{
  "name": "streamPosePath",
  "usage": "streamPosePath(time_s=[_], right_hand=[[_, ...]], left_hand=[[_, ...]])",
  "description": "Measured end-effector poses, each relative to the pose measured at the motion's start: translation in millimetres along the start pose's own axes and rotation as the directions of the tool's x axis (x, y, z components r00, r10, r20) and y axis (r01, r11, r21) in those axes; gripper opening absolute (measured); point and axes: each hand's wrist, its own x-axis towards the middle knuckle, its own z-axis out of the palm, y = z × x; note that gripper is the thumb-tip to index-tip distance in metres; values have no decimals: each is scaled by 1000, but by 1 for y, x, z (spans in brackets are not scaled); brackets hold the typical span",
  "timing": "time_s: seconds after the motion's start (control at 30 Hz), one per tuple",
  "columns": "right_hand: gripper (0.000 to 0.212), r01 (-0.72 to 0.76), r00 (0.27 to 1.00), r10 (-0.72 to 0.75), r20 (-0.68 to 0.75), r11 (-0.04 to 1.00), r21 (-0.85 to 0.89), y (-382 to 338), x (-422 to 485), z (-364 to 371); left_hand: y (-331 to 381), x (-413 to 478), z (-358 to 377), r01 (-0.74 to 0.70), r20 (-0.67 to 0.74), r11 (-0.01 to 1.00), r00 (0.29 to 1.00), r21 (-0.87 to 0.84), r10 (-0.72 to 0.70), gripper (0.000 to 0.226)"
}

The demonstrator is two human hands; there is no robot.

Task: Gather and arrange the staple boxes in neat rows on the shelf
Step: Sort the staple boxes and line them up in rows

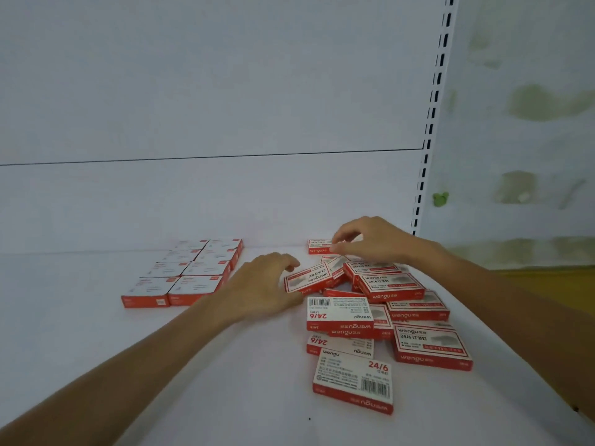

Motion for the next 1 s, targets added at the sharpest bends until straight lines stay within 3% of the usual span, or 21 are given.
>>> streamPosePath(time_s=[0.13, 0.4, 0.53, 0.67, 0.73, 0.87, 1.0], right_hand=[[39, -95, 984, 98, 151, 995, -28, -8, -1, 11], [33, -114, 984, 118, 132, 993, -37, -17, -11, 13], [33, -104, 983, 107, 149, 994, -26, -18, -15, 12], [29, -110, 974, 105, 201, 994, 12, -17, -15, 7], [36, -54, 990, 43, 134, 996, 77, -16, -13, 3], [54, 58, 995, -90, 52, 893, 447, -21, -11, -4], [45, 69, 998, -59, -35, 859, 508, -23, -9, -5]], left_hand=[[5, 4, 9, -25, 1, 1000, 1000, 11, 25, 51], [-2, 13, 2, -130, -138, 984, 984, -122, 113, 43], [-4, 17, 4, -116, -278, 941, 960, -318, 25, 43], [-2, 21, 1, -130, -283, 919, 959, -371, 21, 44], [0, 21, -3, -122, -271, 916, 962, -383, 15, 47], [6, 24, -11, -93, -201, 893, 980, -440, 3, 54], [18, 24, -8, -2, -163, 699, 973, -715, -163, 75]])
